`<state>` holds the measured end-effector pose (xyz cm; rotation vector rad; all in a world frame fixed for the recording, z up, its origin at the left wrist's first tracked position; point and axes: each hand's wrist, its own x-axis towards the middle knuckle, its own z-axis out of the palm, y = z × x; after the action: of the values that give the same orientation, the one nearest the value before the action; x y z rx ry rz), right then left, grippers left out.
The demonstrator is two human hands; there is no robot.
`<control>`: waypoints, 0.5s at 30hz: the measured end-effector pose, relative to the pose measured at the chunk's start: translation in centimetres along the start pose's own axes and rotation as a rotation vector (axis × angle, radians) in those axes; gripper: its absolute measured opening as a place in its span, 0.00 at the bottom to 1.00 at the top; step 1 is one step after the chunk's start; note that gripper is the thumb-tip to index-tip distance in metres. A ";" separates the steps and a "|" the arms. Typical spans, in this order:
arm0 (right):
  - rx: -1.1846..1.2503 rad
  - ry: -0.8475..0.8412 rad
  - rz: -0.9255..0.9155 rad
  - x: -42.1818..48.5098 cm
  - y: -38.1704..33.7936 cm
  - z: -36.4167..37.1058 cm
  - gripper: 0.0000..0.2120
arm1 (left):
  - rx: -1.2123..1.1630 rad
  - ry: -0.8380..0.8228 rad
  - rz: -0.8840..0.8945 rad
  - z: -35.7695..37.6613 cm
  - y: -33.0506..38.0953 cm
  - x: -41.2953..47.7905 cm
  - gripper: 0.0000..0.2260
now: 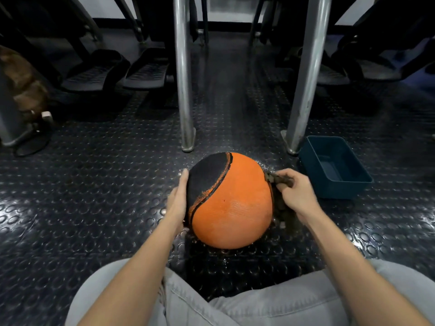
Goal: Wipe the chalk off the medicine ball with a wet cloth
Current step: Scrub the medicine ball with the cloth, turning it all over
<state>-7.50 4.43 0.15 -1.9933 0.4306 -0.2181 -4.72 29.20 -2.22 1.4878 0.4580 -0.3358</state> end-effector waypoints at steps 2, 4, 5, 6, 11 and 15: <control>-0.133 0.035 -0.061 0.2 -0.9 -1.4 0.17 | -0.083 -0.161 -0.055 1.6 -0.2 -0.6 0.40; -0.299 0.037 -0.119 0.0 -1.7 -1.9 0.17 | -0.097 -0.227 -0.095 2.8 -0.1 -1.1 0.30; -0.355 0.039 -0.144 -0.1 -1.9 -1.9 0.17 | -0.044 -0.205 -0.067 3.2 0.1 -1.1 0.27; -0.376 0.041 -0.159 -0.3 -2.1 -1.7 0.17 | 0.028 -0.141 0.010 3.3 0.3 -0.8 0.22; -0.328 -0.017 -0.234 -1.4 -2.5 -0.5 0.21 | 0.199 0.082 0.593 3.8 2.0 -1.4 0.13; -0.384 -0.085 -0.385 -2.8 -2.8 0.2 0.28 | 0.533 0.078 0.823 4.7 2.4 -1.9 0.19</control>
<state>-9.50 6.78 2.67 -2.4456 0.0265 -0.3068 -4.84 24.58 0.92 2.0692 -0.2301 0.2810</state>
